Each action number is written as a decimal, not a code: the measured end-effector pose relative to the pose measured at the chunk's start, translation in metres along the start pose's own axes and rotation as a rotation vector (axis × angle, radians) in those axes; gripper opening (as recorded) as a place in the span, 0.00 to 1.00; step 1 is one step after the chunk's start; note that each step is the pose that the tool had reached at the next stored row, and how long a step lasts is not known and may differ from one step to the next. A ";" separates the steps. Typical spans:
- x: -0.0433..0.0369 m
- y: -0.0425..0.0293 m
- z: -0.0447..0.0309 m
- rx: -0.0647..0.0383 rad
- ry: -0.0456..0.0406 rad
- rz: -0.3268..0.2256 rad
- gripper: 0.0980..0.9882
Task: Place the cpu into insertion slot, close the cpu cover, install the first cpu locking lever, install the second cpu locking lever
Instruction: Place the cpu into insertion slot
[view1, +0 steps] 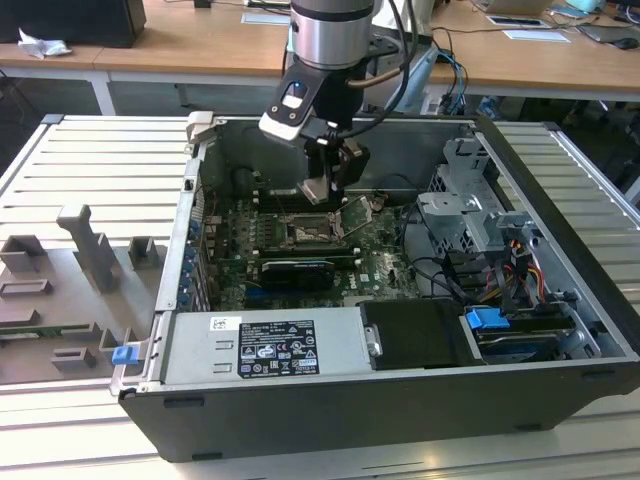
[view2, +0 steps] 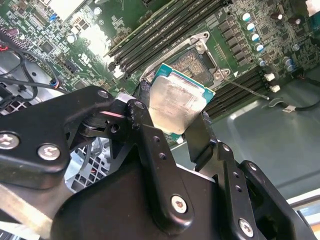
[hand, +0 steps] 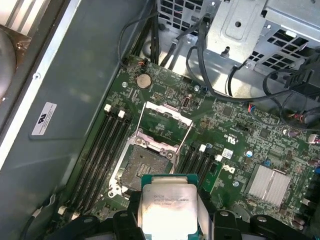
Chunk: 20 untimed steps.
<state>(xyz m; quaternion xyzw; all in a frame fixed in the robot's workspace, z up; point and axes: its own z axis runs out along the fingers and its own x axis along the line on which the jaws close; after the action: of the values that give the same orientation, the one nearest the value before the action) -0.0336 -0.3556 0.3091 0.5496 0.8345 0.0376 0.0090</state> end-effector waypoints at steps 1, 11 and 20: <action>0.0000 0.0000 0.0004 0.000 0.0005 0.000 0.48; -0.0001 -0.0003 0.0048 0.001 0.0010 0.003 0.48; -0.0001 -0.0010 0.0163 -0.001 -0.0044 0.080 0.48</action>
<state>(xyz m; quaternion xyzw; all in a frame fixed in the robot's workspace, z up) -0.0336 -0.3552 0.2928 0.5825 0.8119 0.0371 0.0096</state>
